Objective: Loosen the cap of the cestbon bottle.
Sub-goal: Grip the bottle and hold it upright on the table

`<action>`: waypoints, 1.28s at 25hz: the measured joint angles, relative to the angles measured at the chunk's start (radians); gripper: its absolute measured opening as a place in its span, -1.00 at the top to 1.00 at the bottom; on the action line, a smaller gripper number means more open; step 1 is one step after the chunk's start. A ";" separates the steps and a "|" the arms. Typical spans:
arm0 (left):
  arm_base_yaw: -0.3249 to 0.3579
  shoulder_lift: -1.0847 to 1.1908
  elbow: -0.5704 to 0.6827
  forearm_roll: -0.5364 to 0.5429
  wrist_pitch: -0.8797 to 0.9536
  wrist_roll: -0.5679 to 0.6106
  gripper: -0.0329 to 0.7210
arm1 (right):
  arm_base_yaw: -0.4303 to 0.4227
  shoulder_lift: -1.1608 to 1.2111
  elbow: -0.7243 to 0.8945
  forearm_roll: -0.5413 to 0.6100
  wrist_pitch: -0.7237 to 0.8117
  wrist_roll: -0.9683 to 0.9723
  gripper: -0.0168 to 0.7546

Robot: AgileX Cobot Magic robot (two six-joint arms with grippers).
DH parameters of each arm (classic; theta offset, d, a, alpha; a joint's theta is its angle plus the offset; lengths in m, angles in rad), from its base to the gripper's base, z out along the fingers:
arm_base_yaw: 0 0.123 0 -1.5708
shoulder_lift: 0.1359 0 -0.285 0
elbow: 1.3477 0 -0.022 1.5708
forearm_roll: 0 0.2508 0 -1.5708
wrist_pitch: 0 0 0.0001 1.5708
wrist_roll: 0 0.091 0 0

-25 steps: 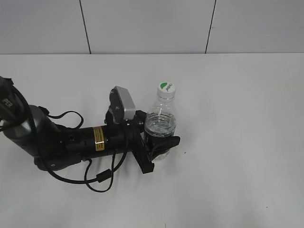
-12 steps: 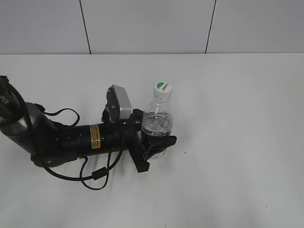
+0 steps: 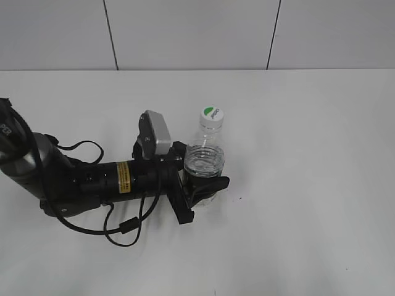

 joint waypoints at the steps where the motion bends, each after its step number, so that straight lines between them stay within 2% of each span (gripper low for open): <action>1: 0.000 0.000 0.000 0.000 0.000 0.000 -0.15 | 0.000 0.000 0.000 0.000 0.000 0.000 -0.57; 12: 0.000 0.000 0.000 0.001 0.000 0.000 -0.15 | 0.000 0.005 -0.002 0.002 0.000 -0.025 -0.57; 17: 0.000 0.000 0.000 0.001 0.000 0.000 -0.15 | 0.000 0.183 -0.074 0.026 -0.002 -0.086 -0.57; 22: 0.000 0.000 0.000 0.001 0.000 0.000 -0.15 | 0.000 0.446 -0.244 0.064 0.016 -0.089 -0.57; 28: 0.000 0.000 0.000 0.001 0.000 0.000 -0.15 | 0.000 0.808 -0.511 0.182 0.107 -0.089 -0.57; 32: 0.000 0.000 0.000 0.002 -0.002 0.000 -0.15 | 0.000 1.027 -0.677 0.231 0.114 -0.036 -0.57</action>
